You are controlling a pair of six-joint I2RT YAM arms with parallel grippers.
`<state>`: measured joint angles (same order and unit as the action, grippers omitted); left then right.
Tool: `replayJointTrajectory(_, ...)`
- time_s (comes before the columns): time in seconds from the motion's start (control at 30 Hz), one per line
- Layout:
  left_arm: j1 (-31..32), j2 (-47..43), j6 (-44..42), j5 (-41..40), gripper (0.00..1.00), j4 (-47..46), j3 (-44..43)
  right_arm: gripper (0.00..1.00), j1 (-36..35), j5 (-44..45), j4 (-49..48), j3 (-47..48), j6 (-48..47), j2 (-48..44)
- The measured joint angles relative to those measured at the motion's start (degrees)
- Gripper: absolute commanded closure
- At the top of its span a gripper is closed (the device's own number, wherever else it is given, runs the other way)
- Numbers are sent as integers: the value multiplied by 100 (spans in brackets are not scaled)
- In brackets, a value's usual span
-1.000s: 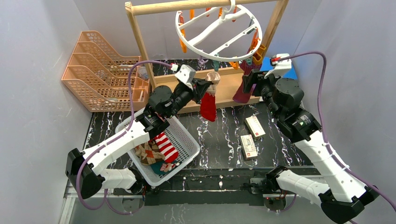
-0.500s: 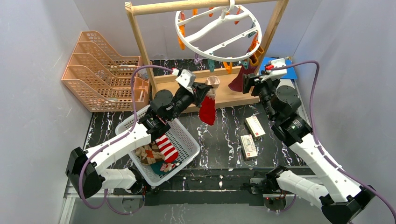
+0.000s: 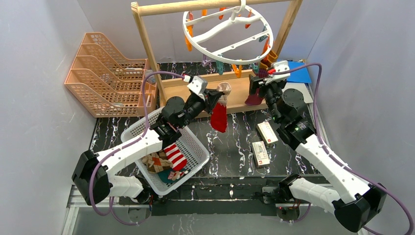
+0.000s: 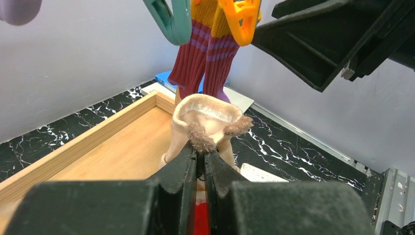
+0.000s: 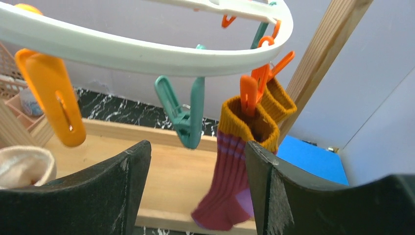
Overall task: Clip the socks to the hanger
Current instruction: Open the clamp at the hanger.
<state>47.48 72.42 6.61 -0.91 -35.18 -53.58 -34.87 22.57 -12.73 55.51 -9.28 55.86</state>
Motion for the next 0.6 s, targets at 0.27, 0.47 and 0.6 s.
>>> replayJointTrajectory(0.27, 0, 22, -4, -20, 100, -87, 55, 20, 0, 103, -605, 13, 46, 319)
replayJointTrajectory(0.47, 0, 22, -20, -55, 100, -101, 72, 25, 0, 111, -739, 114, 155, 555)
replayJointTrajectory(0.6, 0, 22, -22, -61, 100, -103, 74, 28, -2, 140, -752, 315, 269, 739)
